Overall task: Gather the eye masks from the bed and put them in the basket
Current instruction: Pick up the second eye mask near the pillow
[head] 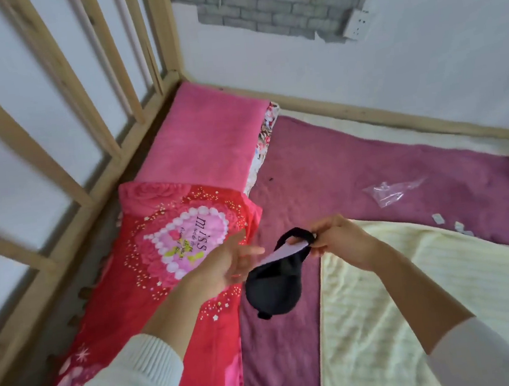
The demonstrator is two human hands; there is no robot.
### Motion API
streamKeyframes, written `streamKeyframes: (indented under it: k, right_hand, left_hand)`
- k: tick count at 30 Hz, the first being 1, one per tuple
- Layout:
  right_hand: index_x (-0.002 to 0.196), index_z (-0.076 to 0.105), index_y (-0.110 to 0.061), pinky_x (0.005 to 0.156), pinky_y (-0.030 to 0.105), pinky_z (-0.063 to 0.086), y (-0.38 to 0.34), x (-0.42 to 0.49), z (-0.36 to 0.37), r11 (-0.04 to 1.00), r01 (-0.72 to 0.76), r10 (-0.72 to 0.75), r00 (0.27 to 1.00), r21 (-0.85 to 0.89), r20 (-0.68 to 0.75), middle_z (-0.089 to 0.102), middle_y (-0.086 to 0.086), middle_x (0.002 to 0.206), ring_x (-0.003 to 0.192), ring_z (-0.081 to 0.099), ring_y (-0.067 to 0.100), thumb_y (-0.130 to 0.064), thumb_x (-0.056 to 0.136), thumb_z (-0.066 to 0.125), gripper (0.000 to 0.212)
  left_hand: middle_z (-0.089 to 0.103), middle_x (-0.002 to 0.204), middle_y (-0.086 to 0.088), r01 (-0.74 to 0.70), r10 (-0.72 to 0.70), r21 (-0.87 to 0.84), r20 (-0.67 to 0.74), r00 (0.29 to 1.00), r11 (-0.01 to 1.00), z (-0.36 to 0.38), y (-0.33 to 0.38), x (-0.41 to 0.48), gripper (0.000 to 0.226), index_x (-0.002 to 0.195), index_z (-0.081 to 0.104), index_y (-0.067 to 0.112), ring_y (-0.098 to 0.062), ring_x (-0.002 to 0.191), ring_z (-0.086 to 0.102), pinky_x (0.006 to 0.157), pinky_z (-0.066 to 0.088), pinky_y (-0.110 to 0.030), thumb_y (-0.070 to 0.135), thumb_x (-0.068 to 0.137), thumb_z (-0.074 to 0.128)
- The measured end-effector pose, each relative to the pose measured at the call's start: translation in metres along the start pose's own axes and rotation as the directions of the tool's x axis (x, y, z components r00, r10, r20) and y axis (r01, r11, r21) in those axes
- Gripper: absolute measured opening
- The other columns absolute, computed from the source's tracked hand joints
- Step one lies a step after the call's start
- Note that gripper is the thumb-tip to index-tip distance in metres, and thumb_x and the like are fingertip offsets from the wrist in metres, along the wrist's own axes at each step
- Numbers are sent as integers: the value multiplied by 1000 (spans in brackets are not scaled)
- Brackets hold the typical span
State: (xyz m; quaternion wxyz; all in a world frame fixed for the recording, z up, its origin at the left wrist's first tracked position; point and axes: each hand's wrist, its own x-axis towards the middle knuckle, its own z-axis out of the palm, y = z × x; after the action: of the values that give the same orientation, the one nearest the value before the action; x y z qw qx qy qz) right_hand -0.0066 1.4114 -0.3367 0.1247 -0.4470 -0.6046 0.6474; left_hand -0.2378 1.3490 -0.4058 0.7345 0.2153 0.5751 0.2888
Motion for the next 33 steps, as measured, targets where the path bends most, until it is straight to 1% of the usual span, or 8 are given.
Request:
streamKeyframes:
  k: [3,8,11,14,18,24,29,33]
  right_hand:
    - [90,78,-17,52,19,37,-26,-31,11,999,-15,17,999,-38,41,54,21,80,56,42,16,10,77,54,38]
    - [95,73,0,55,27,28,-61,-76,33,998,-52,55,987,-23,154,49,12,80,65,30,24,8,73,50,33]
    - [115,65,-4,58,30,27,-75,-98,42,999,-35,35,983,0,180,57,12,91,74,37,25,10,76,49,44]
    - [140,45,-21,56,26,33,-76,-115,44,999,-30,27,990,26,136,62,4,111,78,37,28,10,81,51,67]
    - [143,36,-34,53,24,44,-59,-136,54,991,38,-36,999,-128,17,60,2,58,53,51,18,11,82,56,78]
    - [146,1,-45,64,35,57,-19,-168,76,920,196,-234,969,-339,-76,64,7,57,54,65,21,5,78,62,104]
    - [148,-10,-34,74,41,54,31,-206,90,800,95,-232,960,-592,-159,63,8,81,77,66,29,-21,79,67,104]
    - [146,21,-18,95,44,46,54,-239,95,575,117,-380,915,-810,-138,37,10,132,120,46,33,-21,79,64,80]
  left_hand:
    - [71,94,0,-27,14,37,298,954,999,8,-4,-44,55,122,66,19,-11,76,61,72,49,-28,57,85,52]
    - [42,150,12,-329,267,222,266,926,918,39,-10,-85,56,136,45,46,-12,141,32,117,28,-48,27,85,57]
    - [63,125,24,-443,354,203,360,863,873,50,-9,-115,33,117,60,52,-1,120,56,94,50,-25,48,84,61]
    - [73,107,6,-433,452,287,1,892,855,61,-8,-133,21,96,72,37,-21,106,65,85,56,-35,42,84,55]
    - [77,103,4,-362,361,12,34,932,932,61,-27,-158,37,93,79,30,-13,99,71,82,56,-29,57,81,56]
    - [36,42,8,-394,653,738,-83,753,547,82,-65,-201,43,45,42,20,-6,41,35,49,28,-28,25,81,64]
    - [47,50,-5,-276,763,867,-167,625,416,117,-104,-236,37,53,47,13,-22,48,47,51,34,-37,16,89,57]
    - [61,77,-8,-267,741,832,-231,630,486,142,-135,-260,24,97,74,14,-21,66,54,65,47,-41,10,93,51]
